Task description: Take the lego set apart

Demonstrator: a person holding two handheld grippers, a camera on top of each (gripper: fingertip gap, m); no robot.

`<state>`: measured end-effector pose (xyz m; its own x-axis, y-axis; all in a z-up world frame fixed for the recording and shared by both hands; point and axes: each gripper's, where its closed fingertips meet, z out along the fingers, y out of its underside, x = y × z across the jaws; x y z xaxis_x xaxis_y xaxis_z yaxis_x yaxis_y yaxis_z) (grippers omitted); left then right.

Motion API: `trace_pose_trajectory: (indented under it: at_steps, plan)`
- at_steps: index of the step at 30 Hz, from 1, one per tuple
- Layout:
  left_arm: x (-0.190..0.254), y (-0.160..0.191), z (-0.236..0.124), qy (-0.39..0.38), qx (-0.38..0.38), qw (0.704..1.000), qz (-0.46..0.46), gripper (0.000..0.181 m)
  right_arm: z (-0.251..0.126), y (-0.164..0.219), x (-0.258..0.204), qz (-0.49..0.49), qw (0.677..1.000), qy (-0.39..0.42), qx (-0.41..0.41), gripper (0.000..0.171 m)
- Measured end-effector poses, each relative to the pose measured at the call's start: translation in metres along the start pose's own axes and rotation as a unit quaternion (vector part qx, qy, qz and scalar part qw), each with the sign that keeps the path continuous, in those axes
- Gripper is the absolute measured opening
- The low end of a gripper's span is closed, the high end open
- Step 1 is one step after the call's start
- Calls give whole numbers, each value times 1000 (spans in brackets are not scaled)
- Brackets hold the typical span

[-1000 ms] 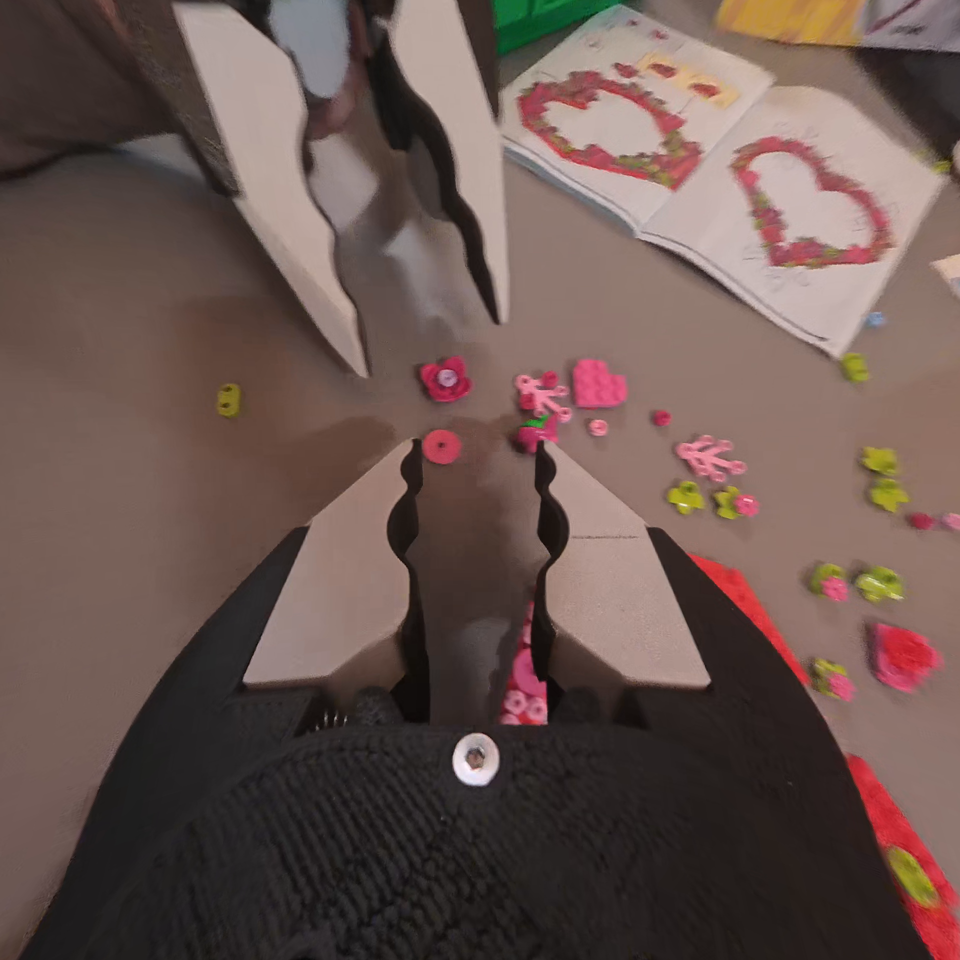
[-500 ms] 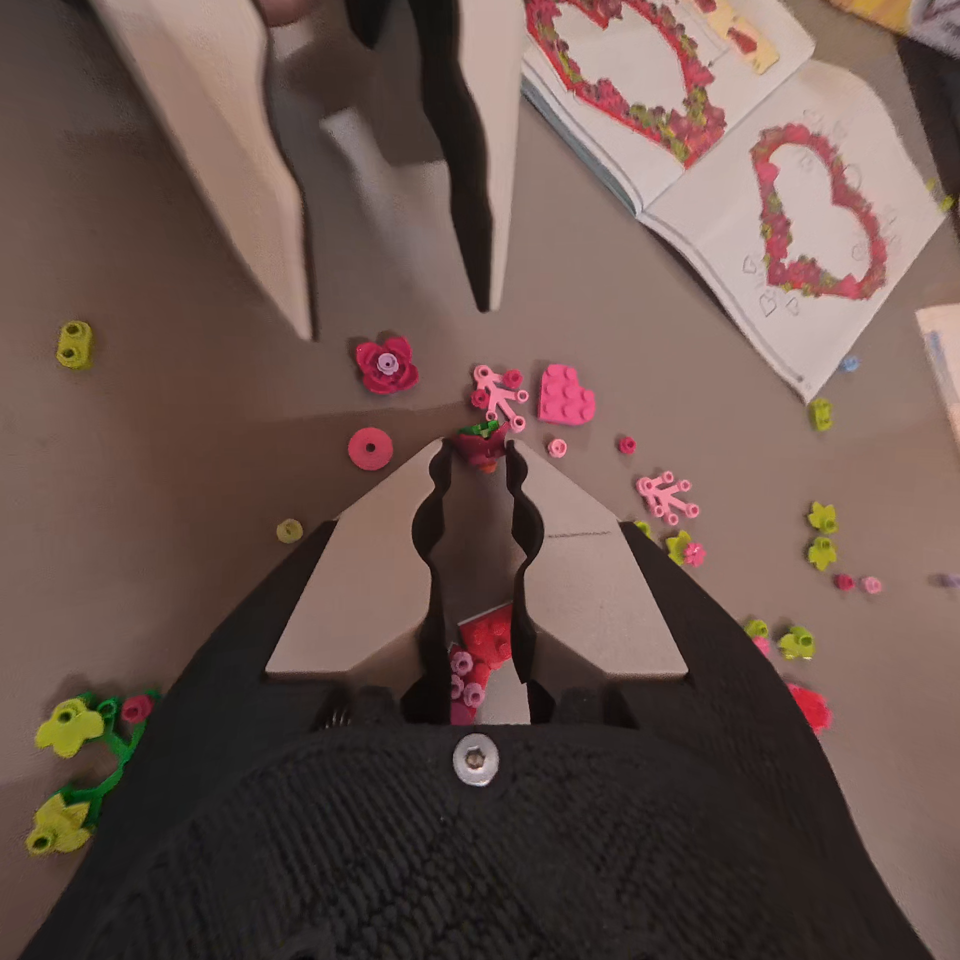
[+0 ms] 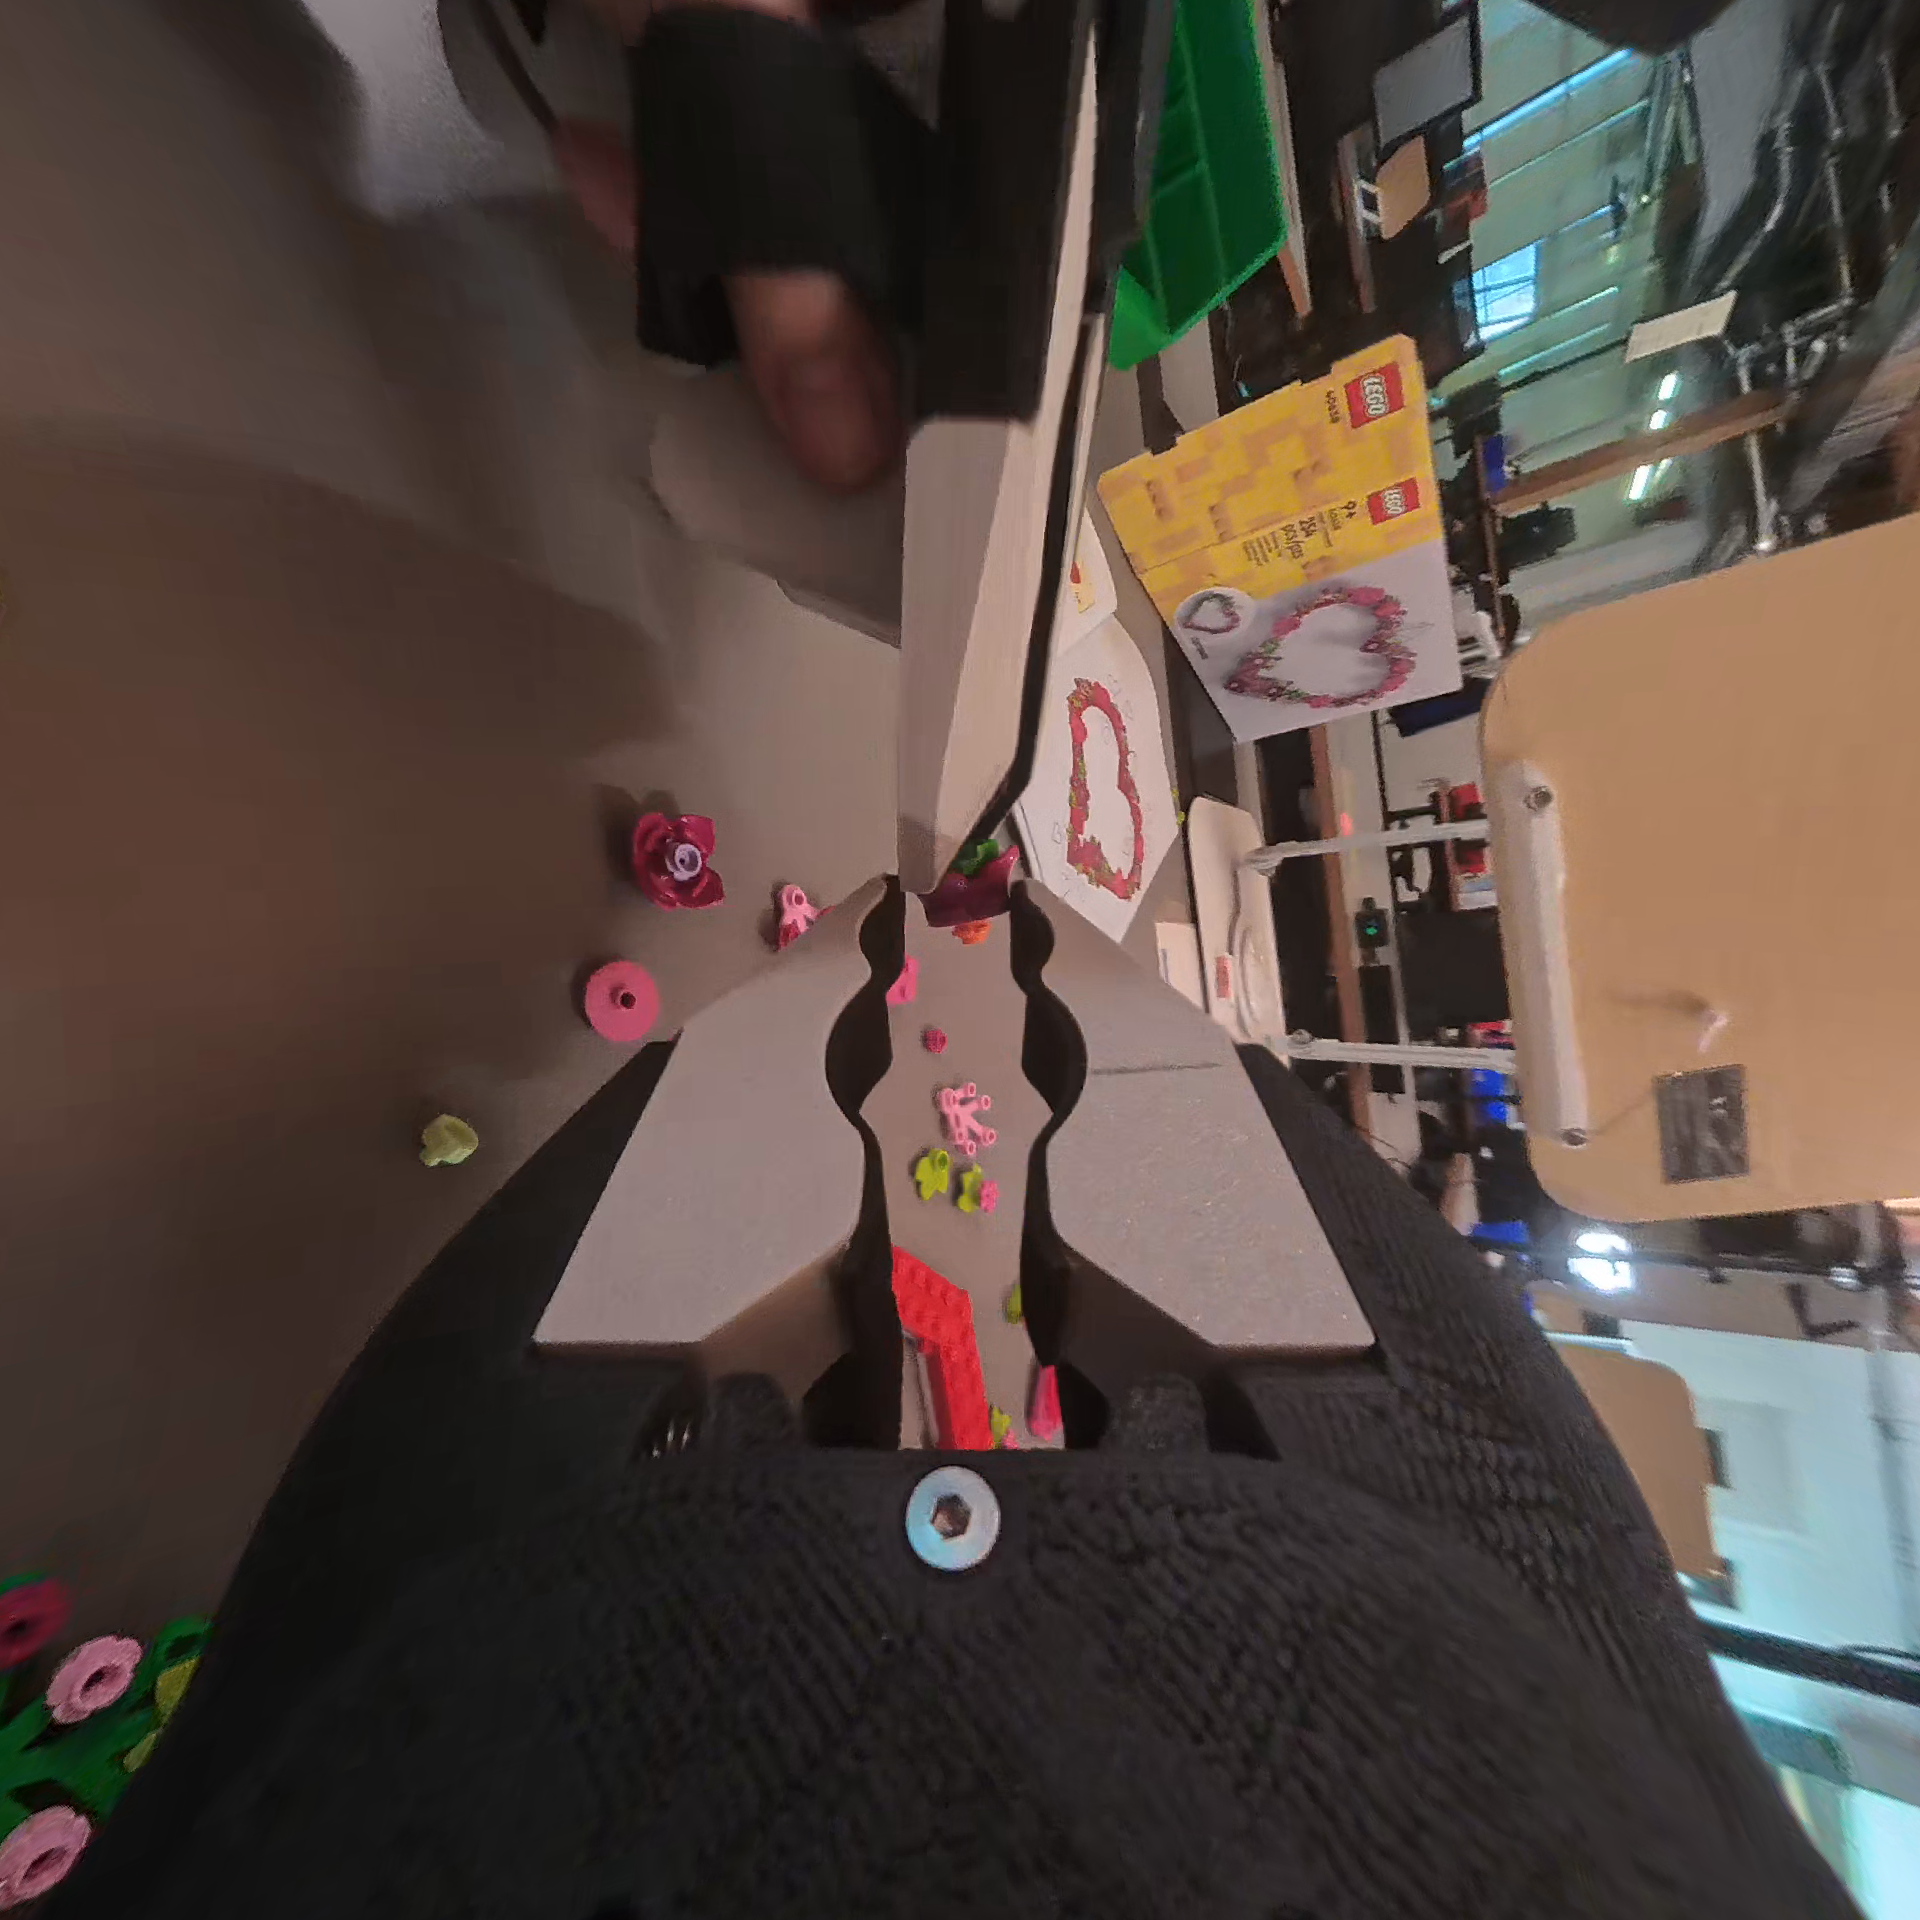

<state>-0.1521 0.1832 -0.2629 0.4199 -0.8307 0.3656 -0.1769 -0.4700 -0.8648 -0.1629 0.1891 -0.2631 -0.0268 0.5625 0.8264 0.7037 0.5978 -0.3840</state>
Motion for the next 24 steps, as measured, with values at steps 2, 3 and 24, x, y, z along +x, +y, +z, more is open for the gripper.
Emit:
trace_pose_trajectory:
  at_steps: [2, 3, 24]
  plan:
    - [-1, 0, 0, -5, 3, 1000, 4, 20, -1, -1, 1, -22, 1000, 14, -9, 19]
    - [0, -1, 0, -4, 6, 1000, 4, 20, -1, -1, 2, -30, 999, 20, -12, 19]
    - [29, -18, -18, 79, 59, 992, 75, 18, -43, -35, 23, 276, 923, -99, 247, 28]
